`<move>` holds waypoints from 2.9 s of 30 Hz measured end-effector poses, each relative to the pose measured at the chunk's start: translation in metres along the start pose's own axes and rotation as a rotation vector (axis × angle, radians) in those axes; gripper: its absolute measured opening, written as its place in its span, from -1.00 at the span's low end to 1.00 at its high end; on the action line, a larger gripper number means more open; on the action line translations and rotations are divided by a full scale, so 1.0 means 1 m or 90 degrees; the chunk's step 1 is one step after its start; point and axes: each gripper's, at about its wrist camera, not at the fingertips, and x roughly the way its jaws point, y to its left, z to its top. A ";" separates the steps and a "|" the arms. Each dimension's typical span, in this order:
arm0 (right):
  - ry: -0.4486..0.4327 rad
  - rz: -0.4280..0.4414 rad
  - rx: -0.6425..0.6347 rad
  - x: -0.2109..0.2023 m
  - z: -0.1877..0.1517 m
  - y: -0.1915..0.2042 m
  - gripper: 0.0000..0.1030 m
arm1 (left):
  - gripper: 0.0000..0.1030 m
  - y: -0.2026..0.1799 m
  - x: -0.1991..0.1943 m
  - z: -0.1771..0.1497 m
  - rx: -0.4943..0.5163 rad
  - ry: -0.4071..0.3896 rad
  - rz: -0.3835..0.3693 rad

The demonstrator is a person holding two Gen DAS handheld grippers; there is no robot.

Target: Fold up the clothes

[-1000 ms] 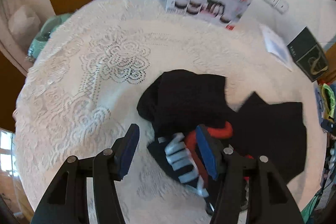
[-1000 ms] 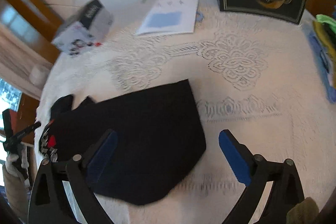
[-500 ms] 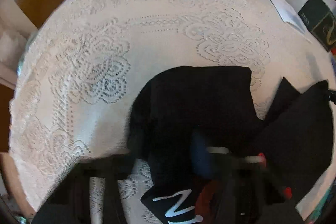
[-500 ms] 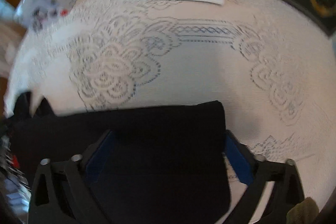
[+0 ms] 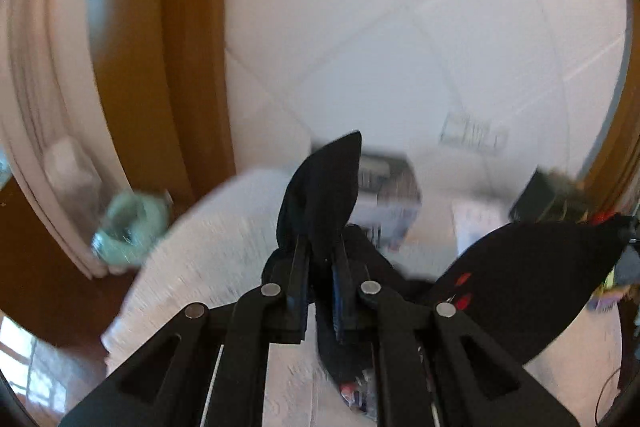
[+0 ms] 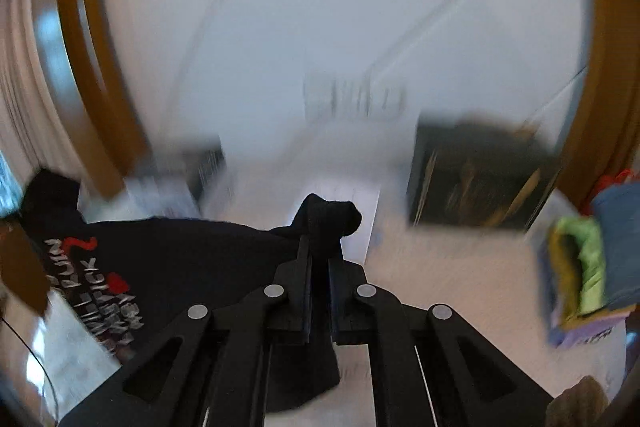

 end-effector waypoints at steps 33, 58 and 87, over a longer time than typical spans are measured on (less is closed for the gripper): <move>0.340 -0.101 0.235 -0.116 -0.278 -0.179 0.39 | 0.23 0.036 -0.015 -0.197 -0.067 0.281 0.005; 0.408 -0.084 0.265 0.100 -0.202 -0.201 0.87 | 0.23 -0.049 0.287 -0.139 0.012 0.416 -0.068; 0.375 -0.117 0.198 0.024 -0.241 -0.185 -0.51 | -0.88 -0.107 0.074 -0.205 0.297 0.236 -0.156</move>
